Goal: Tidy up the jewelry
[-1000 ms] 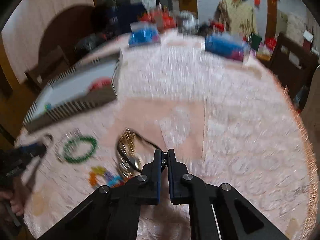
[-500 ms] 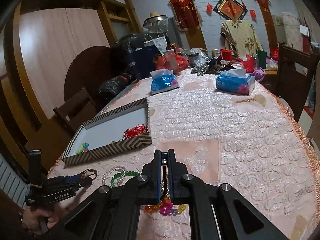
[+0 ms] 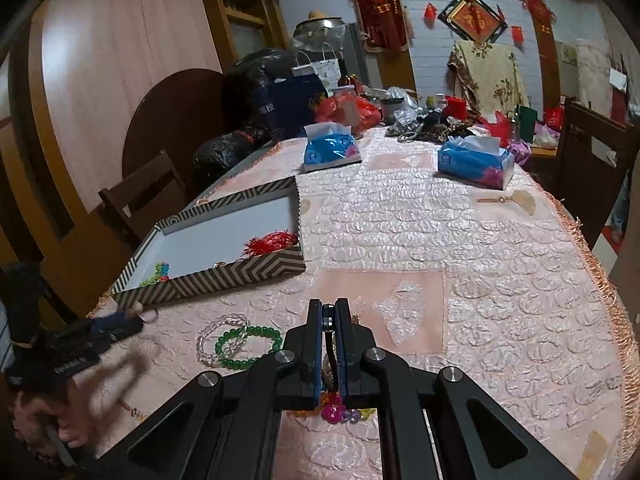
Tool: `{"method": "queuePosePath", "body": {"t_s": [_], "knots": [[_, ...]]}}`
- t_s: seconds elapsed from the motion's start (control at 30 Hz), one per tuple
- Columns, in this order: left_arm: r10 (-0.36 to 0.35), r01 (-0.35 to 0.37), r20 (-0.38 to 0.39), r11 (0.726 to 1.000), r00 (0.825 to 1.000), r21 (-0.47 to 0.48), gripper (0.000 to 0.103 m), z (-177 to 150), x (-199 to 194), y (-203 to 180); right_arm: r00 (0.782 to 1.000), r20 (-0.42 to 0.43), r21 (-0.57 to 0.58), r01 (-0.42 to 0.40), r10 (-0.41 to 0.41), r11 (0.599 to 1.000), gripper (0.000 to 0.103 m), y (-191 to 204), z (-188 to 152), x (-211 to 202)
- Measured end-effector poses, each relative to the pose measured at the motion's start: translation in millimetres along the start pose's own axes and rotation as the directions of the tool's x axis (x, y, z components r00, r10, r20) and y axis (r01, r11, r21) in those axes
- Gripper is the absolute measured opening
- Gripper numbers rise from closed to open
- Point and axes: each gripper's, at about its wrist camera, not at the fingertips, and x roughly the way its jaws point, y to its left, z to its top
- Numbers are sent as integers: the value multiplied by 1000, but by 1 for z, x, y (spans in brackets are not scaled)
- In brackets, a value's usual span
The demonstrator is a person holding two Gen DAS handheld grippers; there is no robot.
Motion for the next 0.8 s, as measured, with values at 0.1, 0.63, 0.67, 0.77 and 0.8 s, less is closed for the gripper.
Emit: {"method": "queuePosePath", "body": {"t_s": [0.1,0.63,0.67,0.77,0.8], "knots": [[-3,3,34,1000,999,4,35,12,-11,-1,1000,-12,-7,-3,3,1000,5,8,4,3],[165,-160,67,984,984,-75,35,58,18,64,997,-33,-83,-70,67,994,5,68,60,46],[183,-177,55,980,982,-96,35,56,24,72,997,-42,-78,-75,72,994,5,69,62,50],[196,-189,31,971,980,-145,35,51,33,87,998,-44,-72,-47,43,996,5,74,72,64],[195,-190,26,971,980,-149,35,49,34,89,998,-41,-64,-56,53,996,5,75,76,68]]}}
